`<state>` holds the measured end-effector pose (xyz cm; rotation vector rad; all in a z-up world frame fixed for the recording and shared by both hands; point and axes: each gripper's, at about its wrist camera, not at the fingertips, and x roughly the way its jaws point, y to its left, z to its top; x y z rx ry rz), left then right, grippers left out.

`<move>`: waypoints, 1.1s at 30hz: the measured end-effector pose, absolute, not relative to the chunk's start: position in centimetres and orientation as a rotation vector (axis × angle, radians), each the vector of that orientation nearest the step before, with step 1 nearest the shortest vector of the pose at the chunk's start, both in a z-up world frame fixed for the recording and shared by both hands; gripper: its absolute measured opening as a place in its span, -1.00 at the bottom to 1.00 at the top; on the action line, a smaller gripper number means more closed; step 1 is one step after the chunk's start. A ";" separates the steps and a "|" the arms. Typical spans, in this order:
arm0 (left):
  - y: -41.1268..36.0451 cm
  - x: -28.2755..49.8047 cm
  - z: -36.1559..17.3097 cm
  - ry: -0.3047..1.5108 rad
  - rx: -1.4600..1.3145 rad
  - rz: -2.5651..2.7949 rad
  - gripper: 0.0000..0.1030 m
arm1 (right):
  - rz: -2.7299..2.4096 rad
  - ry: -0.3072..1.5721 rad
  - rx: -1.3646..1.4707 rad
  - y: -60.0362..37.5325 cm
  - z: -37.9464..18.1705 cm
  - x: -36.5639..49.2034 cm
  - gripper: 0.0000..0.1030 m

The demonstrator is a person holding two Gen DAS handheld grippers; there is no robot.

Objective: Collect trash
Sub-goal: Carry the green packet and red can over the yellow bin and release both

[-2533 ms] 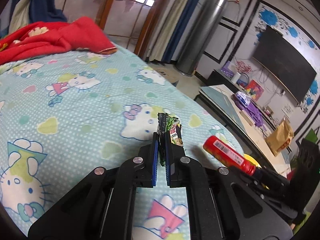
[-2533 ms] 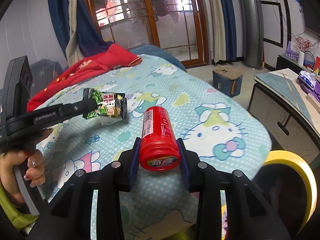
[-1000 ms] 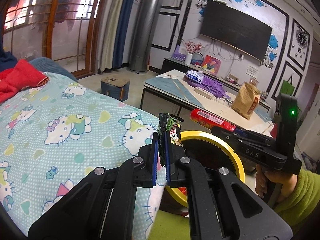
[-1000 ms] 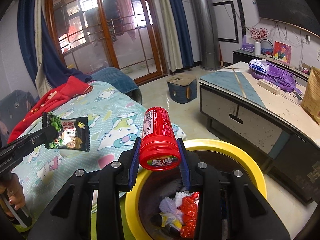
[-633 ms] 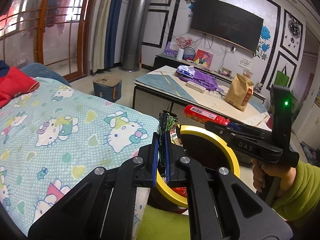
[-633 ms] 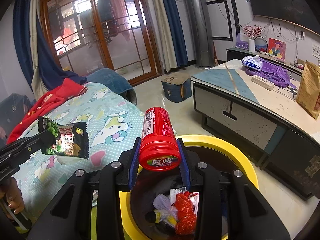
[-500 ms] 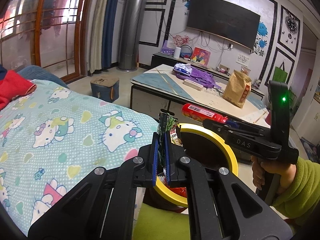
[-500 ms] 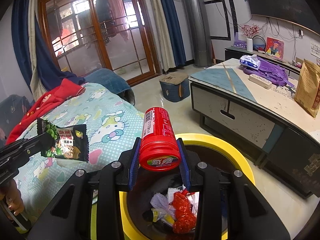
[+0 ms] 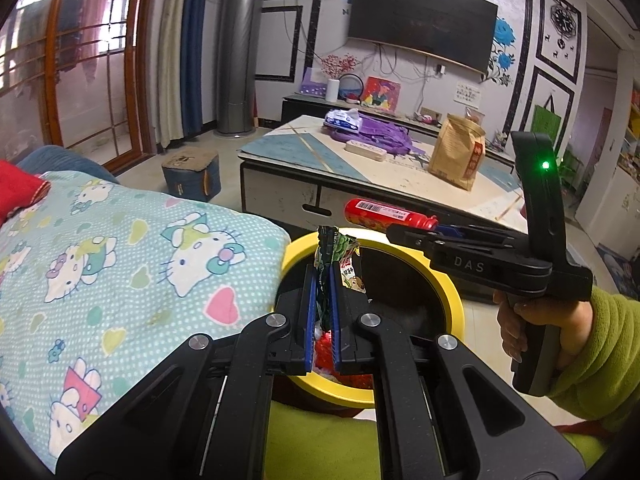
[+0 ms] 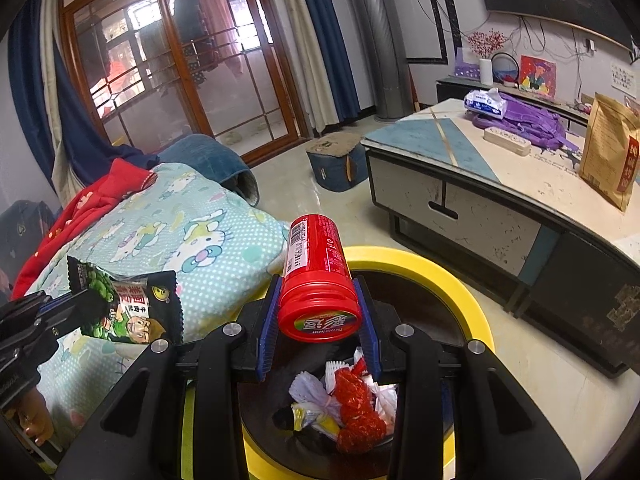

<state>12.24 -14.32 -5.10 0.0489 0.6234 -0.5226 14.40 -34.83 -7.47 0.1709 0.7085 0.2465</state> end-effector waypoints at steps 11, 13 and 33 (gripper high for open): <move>-16.5 12.3 -6.8 0.667 0.097 -0.564 -0.95 | 0.212 0.769 0.215 -36.4 -9.1 14.9 -0.35; -16.9 12.3 -7.1 0.674 0.104 -0.569 -0.94 | 0.204 0.783 0.222 -36.6 -9.4 15.1 -0.35; -18.0 13.6 -8.0 0.705 0.114 -0.562 -0.53 | 0.179 0.790 0.278 -38.0 -9.7 15.3 -0.34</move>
